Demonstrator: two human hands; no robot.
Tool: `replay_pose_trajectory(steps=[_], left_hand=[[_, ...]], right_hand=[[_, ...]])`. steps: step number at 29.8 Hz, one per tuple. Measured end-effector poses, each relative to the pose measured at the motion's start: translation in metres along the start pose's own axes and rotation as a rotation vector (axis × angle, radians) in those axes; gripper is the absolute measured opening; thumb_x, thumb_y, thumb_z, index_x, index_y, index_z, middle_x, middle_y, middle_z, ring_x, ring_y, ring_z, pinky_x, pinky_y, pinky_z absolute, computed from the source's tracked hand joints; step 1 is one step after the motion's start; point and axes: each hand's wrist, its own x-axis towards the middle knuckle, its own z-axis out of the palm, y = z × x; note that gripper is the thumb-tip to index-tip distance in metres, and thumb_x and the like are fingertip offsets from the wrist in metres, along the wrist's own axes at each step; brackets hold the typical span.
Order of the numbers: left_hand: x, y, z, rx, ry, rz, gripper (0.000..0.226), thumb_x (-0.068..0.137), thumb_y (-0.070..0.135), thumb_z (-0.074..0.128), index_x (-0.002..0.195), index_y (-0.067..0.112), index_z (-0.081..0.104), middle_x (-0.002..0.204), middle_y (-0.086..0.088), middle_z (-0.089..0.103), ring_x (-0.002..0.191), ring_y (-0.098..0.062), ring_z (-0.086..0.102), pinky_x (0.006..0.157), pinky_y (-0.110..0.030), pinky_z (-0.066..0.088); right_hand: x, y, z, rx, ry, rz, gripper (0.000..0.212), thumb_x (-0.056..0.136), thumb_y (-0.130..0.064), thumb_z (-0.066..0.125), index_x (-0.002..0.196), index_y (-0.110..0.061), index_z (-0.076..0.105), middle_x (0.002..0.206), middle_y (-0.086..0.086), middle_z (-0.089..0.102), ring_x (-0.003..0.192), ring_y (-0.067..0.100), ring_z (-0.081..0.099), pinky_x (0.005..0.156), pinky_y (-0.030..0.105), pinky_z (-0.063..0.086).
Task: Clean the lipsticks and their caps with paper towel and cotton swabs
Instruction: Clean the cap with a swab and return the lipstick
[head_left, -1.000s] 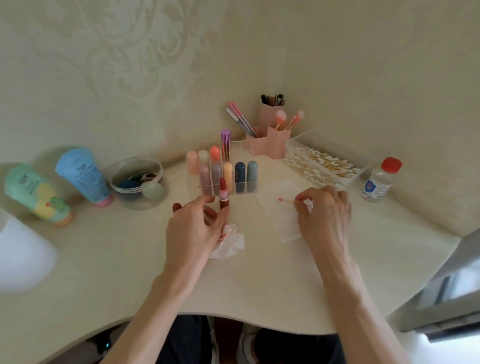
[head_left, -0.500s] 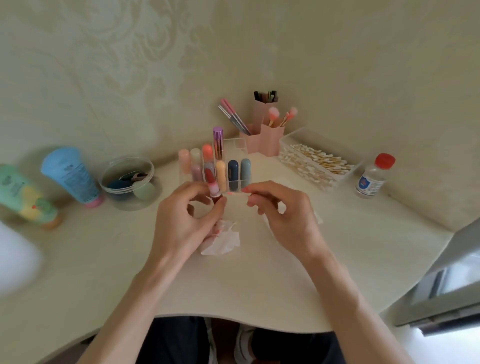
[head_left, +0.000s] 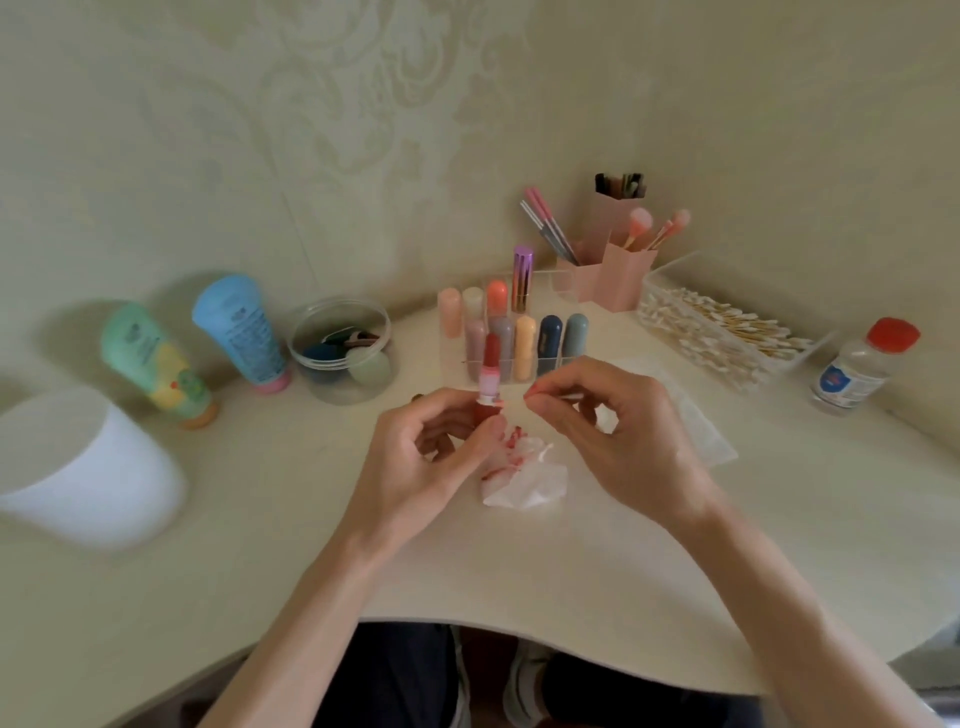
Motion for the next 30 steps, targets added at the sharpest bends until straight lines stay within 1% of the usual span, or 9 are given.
replay_pose_trajectory(steps=[7,11,13,15,17,20,22,26,30], left_hand=[[0.001,-0.001,0.000,-0.035,0.042,-0.008,0.021,0.090,0.028,0.075,0.110,0.019,0.076,0.098,0.003,0.079,0.088,-0.021,0.073,0.078,-0.028,0.056],[0.002,0.000,0.000,-0.050,0.033,-0.002,0.021,0.089,0.025,0.077,0.109,0.023,0.076,0.098,0.003,0.079,0.089,-0.020,0.073,0.079,-0.024,0.055],[0.002,-0.001,0.000,-0.067,0.026,-0.007,0.025,0.084,0.025,0.079,0.109,0.021,0.076,0.098,0.001,0.079,0.089,-0.020,0.074,0.080,-0.025,0.056],[0.002,-0.002,0.000,-0.090,0.013,-0.015,0.027,0.083,0.024,0.078,0.110,0.019,0.077,0.101,0.000,0.080,0.093,-0.024,0.075,0.086,-0.030,0.058],[0.002,-0.003,0.000,-0.104,-0.002,-0.012,0.028,0.084,0.020,0.077,0.112,0.017,0.077,0.104,0.000,0.080,0.094,-0.022,0.075,0.085,-0.028,0.058],[0.001,-0.002,0.001,-0.145,-0.027,-0.010,0.028,0.086,0.011,0.074,0.115,0.013,0.074,0.100,0.004,0.079,0.085,-0.007,0.072,0.076,-0.015,0.052],[0.001,-0.002,0.001,-0.161,-0.053,-0.006,0.030,0.089,0.008,0.071,0.119,0.009,0.073,0.102,-0.001,0.076,0.086,-0.006,0.069,0.076,-0.014,0.050],[0.002,-0.004,0.000,-0.147,-0.055,0.007,0.036,0.088,0.010,0.073,0.123,0.012,0.072,0.108,-0.014,0.074,0.093,-0.013,0.069,0.078,-0.016,0.051],[0.001,0.001,0.001,-0.236,0.090,-0.052,0.037,0.072,0.006,0.082,0.108,0.009,0.074,0.097,-0.007,0.080,0.085,-0.014,0.075,0.073,-0.017,0.055]], right_hand=[[0.021,-0.007,0.003,-0.032,-0.109,-0.023,0.005,0.098,-0.021,0.073,0.098,-0.021,0.078,0.086,-0.013,0.073,0.078,0.015,0.066,0.068,0.020,0.046],[0.021,-0.002,0.012,0.094,-0.135,0.030,0.011,0.098,-0.017,0.074,0.103,-0.022,0.082,0.084,-0.009,0.077,0.072,0.012,0.066,0.070,0.035,0.055],[0.017,0.001,0.017,0.154,-0.129,0.049,0.012,0.098,-0.015,0.074,0.104,-0.019,0.083,0.085,-0.007,0.079,0.075,0.017,0.071,0.071,0.033,0.057],[0.013,0.003,0.020,0.211,-0.113,0.061,0.012,0.097,-0.012,0.074,0.104,-0.017,0.083,0.086,-0.007,0.079,0.076,0.012,0.072,0.071,0.025,0.056],[0.011,0.003,0.022,0.238,-0.097,0.059,0.013,0.096,-0.012,0.074,0.104,-0.016,0.082,0.087,-0.007,0.080,0.078,0.012,0.073,0.073,0.024,0.057],[0.008,0.005,0.022,0.254,-0.071,0.035,0.013,0.096,-0.012,0.074,0.106,-0.012,0.082,0.090,-0.003,0.080,0.080,0.023,0.074,0.077,0.042,0.060],[0.006,0.006,0.022,0.254,-0.059,0.017,0.014,0.097,-0.012,0.074,0.108,-0.011,0.082,0.091,0.001,0.080,0.080,0.029,0.072,0.076,0.049,0.057],[0.004,0.006,0.021,0.241,-0.054,-0.017,0.013,0.096,-0.011,0.074,0.105,-0.017,0.081,0.092,-0.006,0.078,0.078,0.025,0.069,0.072,0.044,0.055],[0.003,0.006,0.021,0.216,-0.042,-0.051,0.011,0.097,-0.011,0.074,0.104,-0.015,0.081,0.087,-0.001,0.075,0.074,0.021,0.065,0.068,0.040,0.053]])
